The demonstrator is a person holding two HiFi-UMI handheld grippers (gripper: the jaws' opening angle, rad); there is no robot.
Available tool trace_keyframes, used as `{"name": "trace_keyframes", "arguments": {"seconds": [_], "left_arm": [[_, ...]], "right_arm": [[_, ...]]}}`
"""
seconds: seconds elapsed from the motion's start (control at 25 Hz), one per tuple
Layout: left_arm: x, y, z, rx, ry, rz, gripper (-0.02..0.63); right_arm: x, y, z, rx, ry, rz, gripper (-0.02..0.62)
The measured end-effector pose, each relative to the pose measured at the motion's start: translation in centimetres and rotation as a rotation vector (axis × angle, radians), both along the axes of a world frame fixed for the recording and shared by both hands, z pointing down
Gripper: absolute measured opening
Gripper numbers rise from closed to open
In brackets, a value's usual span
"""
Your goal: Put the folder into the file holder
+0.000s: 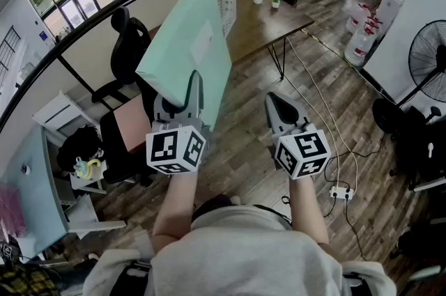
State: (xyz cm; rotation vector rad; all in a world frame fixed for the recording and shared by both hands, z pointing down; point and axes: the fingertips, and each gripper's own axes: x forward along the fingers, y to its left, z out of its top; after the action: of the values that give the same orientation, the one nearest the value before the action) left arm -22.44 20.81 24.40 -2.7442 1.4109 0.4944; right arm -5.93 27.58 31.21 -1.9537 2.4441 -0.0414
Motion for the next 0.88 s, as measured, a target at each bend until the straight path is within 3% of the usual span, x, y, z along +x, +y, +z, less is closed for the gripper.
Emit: {"name": "trace_keyframes", "arguments": {"seconds": [0.4,0.56,0.88], "left_arm": [[-0.4,-1.4,1.0,-0.018,0.017,0.002,0.161],[-1.0,-2.3,1.0,-0.014,0.028,0.0,0.161],[-1.9,-4.2,1.4,-0.007,0.051,0.017,0.163]], "right_arm": [[-1.0,-1.3,0.4,-0.002,-0.011,-0.009,0.005],[-0.5,-2.2,-0.1,0.031,-0.08,0.015,0.006],[-1.4,-3.7,1.5,-0.006,-0.082,0.029,0.006]]}}
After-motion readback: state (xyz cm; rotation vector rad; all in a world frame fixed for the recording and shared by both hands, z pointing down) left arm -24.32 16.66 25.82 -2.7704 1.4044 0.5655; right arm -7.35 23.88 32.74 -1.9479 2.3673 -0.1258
